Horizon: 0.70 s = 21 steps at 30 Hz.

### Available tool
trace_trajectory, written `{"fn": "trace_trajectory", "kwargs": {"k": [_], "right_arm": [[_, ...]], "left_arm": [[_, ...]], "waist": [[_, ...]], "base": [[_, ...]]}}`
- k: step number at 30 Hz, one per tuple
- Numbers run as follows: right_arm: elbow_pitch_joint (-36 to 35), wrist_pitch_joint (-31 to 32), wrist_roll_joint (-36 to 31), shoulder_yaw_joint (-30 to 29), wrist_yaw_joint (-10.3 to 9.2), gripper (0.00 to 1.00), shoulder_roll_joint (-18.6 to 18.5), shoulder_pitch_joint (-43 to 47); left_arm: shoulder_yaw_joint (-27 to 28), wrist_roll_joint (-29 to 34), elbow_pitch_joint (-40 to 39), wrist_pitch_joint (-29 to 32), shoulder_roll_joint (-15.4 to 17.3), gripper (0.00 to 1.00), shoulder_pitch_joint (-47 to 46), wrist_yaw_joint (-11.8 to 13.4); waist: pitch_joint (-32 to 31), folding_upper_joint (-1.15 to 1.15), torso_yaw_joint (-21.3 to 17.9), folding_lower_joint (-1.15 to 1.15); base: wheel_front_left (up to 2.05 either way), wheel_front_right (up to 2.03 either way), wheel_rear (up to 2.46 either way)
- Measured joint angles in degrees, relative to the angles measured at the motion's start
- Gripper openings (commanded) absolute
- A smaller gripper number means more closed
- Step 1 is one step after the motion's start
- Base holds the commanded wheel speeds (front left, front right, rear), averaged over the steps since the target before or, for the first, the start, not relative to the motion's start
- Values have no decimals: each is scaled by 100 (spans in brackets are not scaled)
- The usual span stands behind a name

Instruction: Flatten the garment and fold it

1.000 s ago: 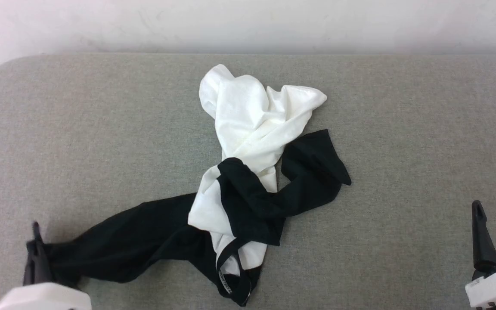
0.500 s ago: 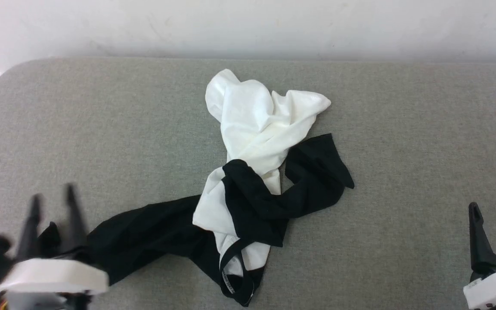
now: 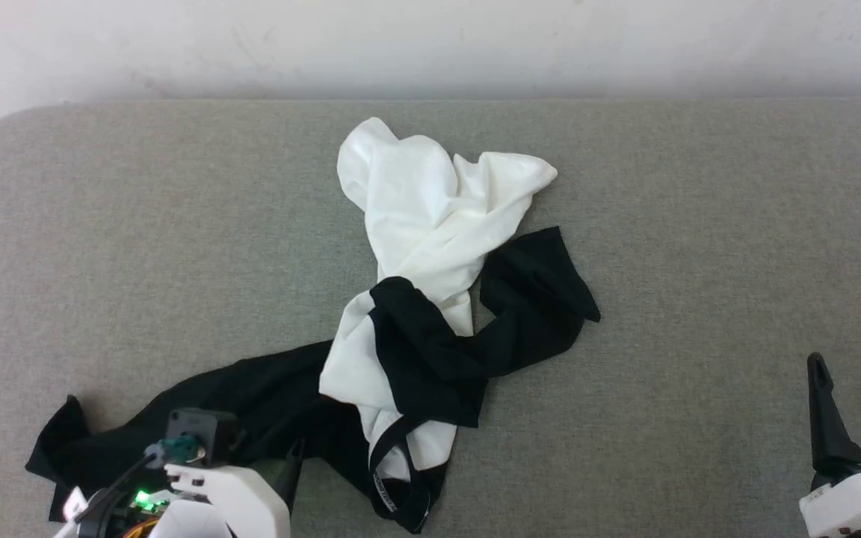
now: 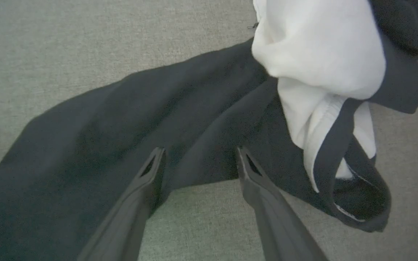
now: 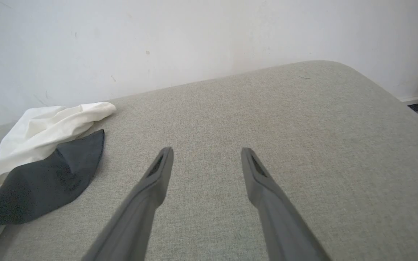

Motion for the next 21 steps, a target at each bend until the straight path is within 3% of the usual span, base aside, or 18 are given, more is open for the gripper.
{"fn": "trace_trajectory", "kwargs": {"k": [5,6,7,12,15,21], "right_arm": [[-12,7,-1,-8,0,100,0,1],[-12,8,-1,-5,0,100,1,1],[-13,11,-3,-4,0,100,1,1],[-47,22,-19,-29,0,100,1,5],[-73,23,-20,-48,0,100,0,6],[-73,22,-18,-51,0,100,1,6]], "left_arm": [[-205,-2,601,33,-122,100,-271,-208],[-230,-1,692,-5,-154,38,-316,-256],[-270,-1,745,-33,-174,0,-355,-318],[-86,-100,639,-342,-319,0,-506,-370],[380,-165,308,-571,-267,0,-542,-99],[1381,-242,-190,-772,23,0,-175,690]], "waist": [[23,0,-28,0],[19,0,-28,1],[14,0,-29,0],[0,0,6,0],[11,0,38,0],[60,0,76,0]], "base": [[0,0,0],[0,0,0],[0,0,0],[0,0,0],[0,0,0],[0,0,0]]}}
